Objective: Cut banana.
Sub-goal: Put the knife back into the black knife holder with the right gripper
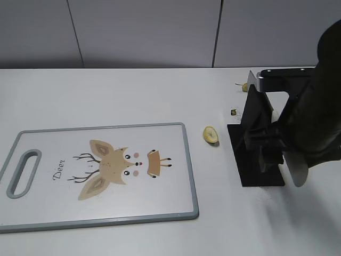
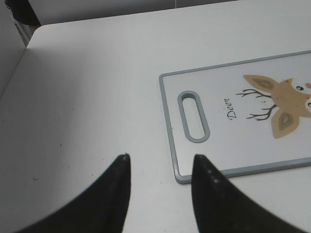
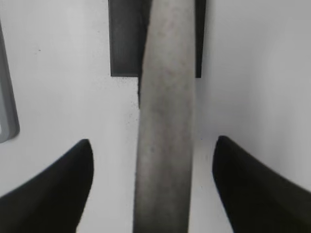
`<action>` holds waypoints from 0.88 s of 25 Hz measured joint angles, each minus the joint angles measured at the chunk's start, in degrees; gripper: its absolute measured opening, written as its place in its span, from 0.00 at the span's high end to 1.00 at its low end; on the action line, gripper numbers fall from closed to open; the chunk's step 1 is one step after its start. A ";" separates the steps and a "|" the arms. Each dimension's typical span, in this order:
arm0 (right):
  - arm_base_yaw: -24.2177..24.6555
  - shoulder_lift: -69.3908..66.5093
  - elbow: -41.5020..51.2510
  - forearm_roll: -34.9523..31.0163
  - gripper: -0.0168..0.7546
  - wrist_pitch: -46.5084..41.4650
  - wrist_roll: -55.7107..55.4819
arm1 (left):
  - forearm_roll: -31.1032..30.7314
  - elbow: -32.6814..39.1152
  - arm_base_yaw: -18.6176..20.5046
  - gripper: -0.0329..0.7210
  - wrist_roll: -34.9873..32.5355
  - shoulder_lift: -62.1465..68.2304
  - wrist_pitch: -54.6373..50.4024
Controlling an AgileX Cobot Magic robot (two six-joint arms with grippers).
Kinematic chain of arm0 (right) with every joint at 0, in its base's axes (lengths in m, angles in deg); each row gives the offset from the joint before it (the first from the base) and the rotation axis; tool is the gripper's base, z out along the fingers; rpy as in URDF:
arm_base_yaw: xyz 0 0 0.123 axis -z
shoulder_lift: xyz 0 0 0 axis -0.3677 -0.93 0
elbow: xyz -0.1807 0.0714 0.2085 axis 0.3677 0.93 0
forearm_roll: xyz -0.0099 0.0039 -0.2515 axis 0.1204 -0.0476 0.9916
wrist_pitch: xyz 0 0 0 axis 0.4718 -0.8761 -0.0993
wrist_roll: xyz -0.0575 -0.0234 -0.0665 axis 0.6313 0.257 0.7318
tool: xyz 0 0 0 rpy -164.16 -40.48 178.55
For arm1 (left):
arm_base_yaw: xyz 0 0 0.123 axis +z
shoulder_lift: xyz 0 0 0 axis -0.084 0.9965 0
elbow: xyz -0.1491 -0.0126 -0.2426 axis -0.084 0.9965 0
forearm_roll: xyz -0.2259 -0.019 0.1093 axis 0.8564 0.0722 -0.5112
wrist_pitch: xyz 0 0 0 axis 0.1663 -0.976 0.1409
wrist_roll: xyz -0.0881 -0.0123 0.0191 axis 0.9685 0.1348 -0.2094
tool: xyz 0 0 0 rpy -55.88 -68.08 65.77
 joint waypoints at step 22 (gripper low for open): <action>0.00 37.26 3.51 -2.61 0.14 0.00 23.97 | 0.00 0.00 0.00 0.52 0.00 0.00 0.05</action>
